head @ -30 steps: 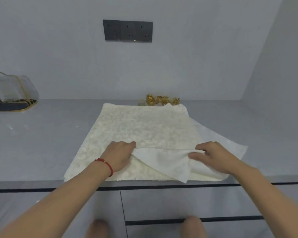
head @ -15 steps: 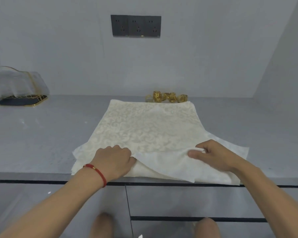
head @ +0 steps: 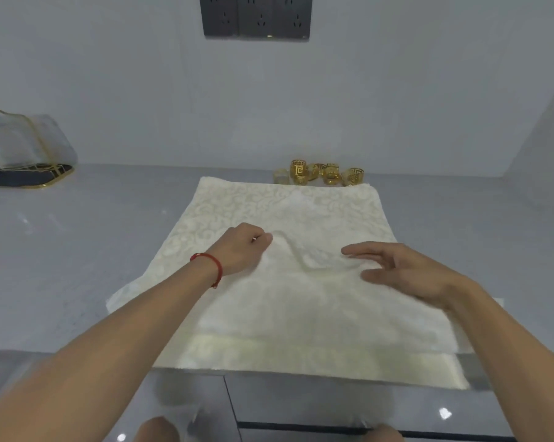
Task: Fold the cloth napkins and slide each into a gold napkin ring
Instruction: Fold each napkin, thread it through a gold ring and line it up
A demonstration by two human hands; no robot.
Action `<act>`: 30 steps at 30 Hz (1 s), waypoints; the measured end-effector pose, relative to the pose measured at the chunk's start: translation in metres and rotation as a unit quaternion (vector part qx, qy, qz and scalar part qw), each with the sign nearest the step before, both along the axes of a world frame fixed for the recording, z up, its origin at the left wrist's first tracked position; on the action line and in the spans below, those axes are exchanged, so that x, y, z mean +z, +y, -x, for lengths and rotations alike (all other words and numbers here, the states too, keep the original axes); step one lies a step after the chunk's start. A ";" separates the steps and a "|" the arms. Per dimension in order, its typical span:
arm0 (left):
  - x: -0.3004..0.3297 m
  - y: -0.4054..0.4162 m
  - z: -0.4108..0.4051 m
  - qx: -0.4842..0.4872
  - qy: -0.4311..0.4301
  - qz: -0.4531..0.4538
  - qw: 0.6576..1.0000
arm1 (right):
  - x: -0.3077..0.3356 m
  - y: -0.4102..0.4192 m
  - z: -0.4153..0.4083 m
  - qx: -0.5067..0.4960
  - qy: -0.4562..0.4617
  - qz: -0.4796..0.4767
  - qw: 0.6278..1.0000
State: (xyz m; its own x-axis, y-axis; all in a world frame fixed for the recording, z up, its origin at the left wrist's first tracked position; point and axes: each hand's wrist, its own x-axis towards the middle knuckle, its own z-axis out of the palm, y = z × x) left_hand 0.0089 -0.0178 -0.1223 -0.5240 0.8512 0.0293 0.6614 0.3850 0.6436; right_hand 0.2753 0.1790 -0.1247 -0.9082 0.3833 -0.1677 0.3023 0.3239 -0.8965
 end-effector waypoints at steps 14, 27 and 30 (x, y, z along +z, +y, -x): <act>-0.044 0.099 0.061 0.111 0.305 0.108 0.940 | -0.018 0.044 0.145 -0.208 -0.221 -0.475 0.826; -0.039 0.101 0.075 0.155 0.184 0.061 0.969 | -0.044 0.027 0.157 0.009 -0.131 -0.479 0.868; -0.038 0.104 0.077 0.161 0.203 0.060 0.964 | -0.042 0.031 0.164 0.003 -0.144 -0.471 0.870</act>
